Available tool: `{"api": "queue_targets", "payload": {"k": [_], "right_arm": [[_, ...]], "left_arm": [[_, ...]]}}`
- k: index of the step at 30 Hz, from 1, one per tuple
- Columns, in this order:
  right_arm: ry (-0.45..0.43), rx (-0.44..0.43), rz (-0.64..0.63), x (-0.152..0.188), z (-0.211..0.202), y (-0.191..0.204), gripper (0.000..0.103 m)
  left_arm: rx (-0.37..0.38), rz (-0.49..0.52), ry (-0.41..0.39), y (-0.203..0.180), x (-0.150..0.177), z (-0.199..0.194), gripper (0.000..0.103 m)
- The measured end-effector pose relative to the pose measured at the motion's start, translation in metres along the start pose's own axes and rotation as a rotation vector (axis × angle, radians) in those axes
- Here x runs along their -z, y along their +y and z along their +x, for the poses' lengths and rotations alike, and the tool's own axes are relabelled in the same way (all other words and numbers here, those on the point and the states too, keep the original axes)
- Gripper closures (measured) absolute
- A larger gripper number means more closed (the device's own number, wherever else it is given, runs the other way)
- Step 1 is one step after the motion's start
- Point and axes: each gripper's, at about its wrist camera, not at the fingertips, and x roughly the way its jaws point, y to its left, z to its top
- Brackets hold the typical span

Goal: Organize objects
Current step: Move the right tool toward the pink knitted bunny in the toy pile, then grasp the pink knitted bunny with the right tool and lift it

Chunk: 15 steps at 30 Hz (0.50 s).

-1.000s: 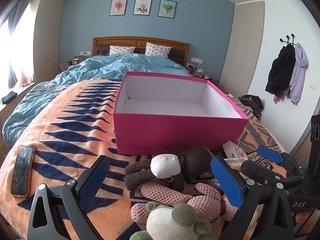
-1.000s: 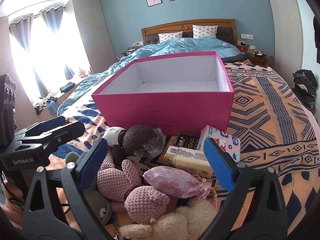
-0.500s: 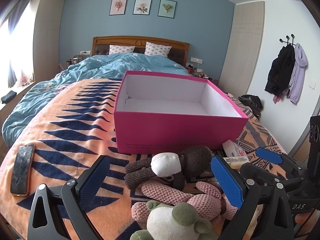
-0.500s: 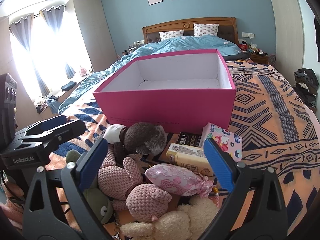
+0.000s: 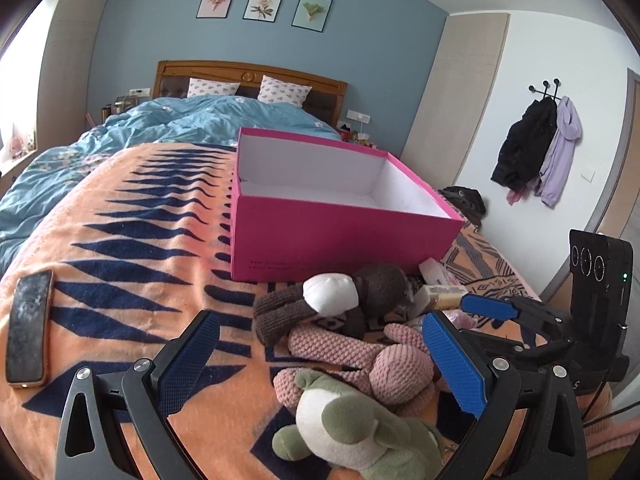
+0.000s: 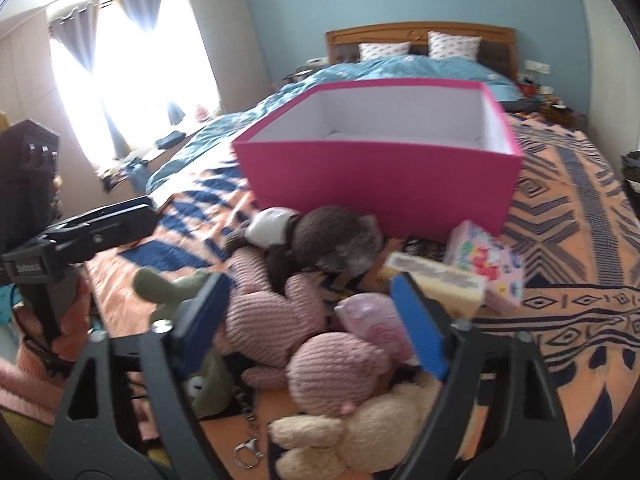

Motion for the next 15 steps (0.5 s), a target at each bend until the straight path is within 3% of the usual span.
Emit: {"api": "queue_targets", "payload": {"k": [7, 13, 15], "right_arm": [[0.045, -0.073, -0.107, 0.016, -0.007, 0.026, 0.033], [0.053, -0.011, -0.045, 0.026, -0.016, 0.009, 0.034], [0.070, 0.011, -0.022, 0.028, -0.013, 0.004, 0.040]], "left_arm": [[0.020, 0.018, 0.003, 0.001, 0.007, -0.005, 0.000], [0.041, 0.073, 0.017, -0.005, 0.011, -0.004, 0.000], [0.049, 0.093, 0.020, -0.009, 0.010, -0.003, 0.000]]}}
